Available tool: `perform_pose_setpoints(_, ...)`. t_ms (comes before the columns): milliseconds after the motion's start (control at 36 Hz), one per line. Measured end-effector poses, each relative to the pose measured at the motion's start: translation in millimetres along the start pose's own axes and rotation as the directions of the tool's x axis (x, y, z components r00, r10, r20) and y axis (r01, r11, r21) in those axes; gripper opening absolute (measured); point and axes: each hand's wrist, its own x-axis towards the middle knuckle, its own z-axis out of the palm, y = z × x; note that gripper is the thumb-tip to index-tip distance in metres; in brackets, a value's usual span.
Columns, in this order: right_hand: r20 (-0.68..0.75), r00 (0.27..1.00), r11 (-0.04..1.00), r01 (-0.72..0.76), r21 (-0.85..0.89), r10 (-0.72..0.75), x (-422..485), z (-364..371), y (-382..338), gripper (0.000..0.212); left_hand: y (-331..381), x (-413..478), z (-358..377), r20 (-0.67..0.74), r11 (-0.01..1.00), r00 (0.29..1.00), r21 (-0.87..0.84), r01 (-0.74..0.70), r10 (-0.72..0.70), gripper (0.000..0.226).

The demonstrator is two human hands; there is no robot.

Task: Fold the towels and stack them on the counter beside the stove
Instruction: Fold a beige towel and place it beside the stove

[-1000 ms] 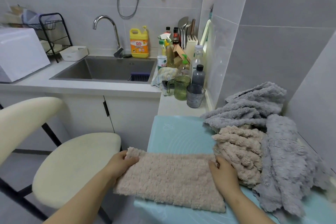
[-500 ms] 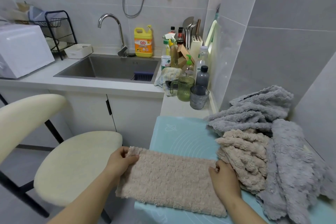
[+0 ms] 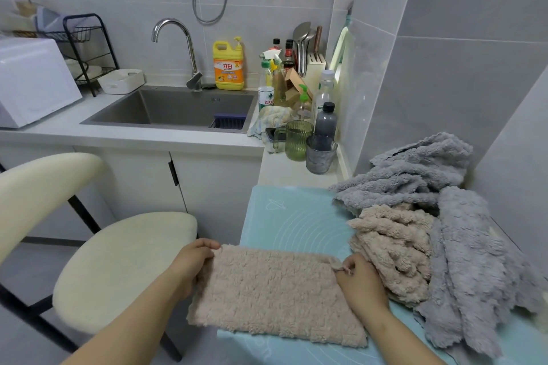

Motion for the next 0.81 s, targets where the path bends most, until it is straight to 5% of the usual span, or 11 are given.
perform_pose_setpoints(139,-0.046,0.999,0.974,0.02,0.226,-0.009,-1.5,3.8,0.4,0.021,1.0,-5.6,1.7,0.067,0.996,0.995,0.047,-0.076,0.072,0.011)
perform_pose_setpoints(222,-0.057,0.998,0.931,0.043,0.362,-0.024,-1.9,-0.5,-3.6,0.015,2.8,-5.8,2.8,-0.005,0.99,0.99,0.034,-0.141,0.141,0.017)
perform_pose_setpoints(333,-0.013,1.0,0.881,0.0,0.473,0.007,-2.5,-6.8,-8.3,0.04,4.0,-2.0,1.6,-0.017,0.986,0.992,-0.117,-0.123,0.122,0.049)
perform_pose_setpoints(417,0.048,0.998,0.92,-0.058,0.388,0.043,-2.8,-9.6,-7.7,0.053,6.4,-4.7,-1.0,0.148,0.99,0.984,-0.088,0.112,-0.098,0.063)
perform_pose_setpoints(528,0.071,0.997,0.979,-0.041,0.199,0.028,-3.9,-10.6,-9.7,0.065,1.3,-13.0,-2.2,0.279,0.954,0.919,-0.022,0.298,-0.28,0.041)
perform_pose_setpoints(667,0.146,0.989,0.938,0.083,-0.336,-0.035,-10.2,-13.0,-16.7,0.066,-0.7,-11.1,1.3,0.179,0.998,0.982,-0.022,0.061,-0.056,0.041)
perform_pose_setpoints(806,0.128,0.969,0.95,0.232,-0.21,-0.209,-4.1,-15.5,-21.5,0.057,11.8,-12.9,-1.2,0.144,0.981,0.974,0.06,-0.185,0.175,0.045)
